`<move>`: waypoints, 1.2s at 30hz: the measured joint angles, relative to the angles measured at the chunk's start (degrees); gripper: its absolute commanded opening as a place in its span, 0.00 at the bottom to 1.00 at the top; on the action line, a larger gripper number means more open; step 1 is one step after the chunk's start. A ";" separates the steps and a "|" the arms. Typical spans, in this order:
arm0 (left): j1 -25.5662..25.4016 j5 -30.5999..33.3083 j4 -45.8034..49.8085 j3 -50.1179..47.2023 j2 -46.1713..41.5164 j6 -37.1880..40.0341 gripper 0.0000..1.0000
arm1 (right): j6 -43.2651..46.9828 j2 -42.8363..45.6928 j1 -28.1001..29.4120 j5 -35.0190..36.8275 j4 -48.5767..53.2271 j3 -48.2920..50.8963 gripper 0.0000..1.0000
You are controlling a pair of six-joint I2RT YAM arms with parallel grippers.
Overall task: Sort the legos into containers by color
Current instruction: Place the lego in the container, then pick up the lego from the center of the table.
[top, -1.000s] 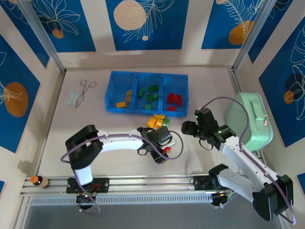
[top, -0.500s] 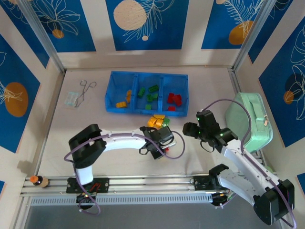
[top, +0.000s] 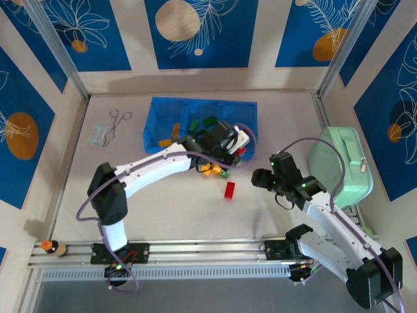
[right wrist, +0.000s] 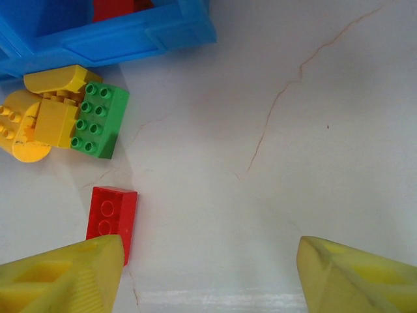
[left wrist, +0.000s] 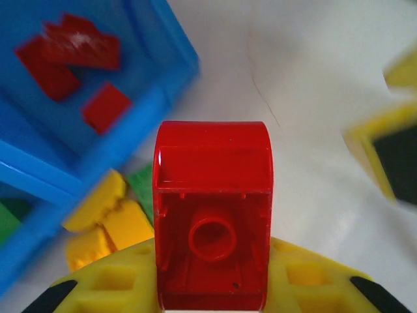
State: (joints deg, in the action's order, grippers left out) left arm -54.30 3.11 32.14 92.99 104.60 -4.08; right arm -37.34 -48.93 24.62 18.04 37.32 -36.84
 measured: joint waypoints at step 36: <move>10.36 -0.11 0.20 14.58 4.15 -6.51 0.82 | -3.67 -4.35 7.58 -0.22 0.04 2.27 0.73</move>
State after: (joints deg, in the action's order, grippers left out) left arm -43.94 3.01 32.34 107.57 108.75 -10.59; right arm -41.01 -53.28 32.21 17.82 37.36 -34.57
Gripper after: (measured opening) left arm 0.817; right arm 0.725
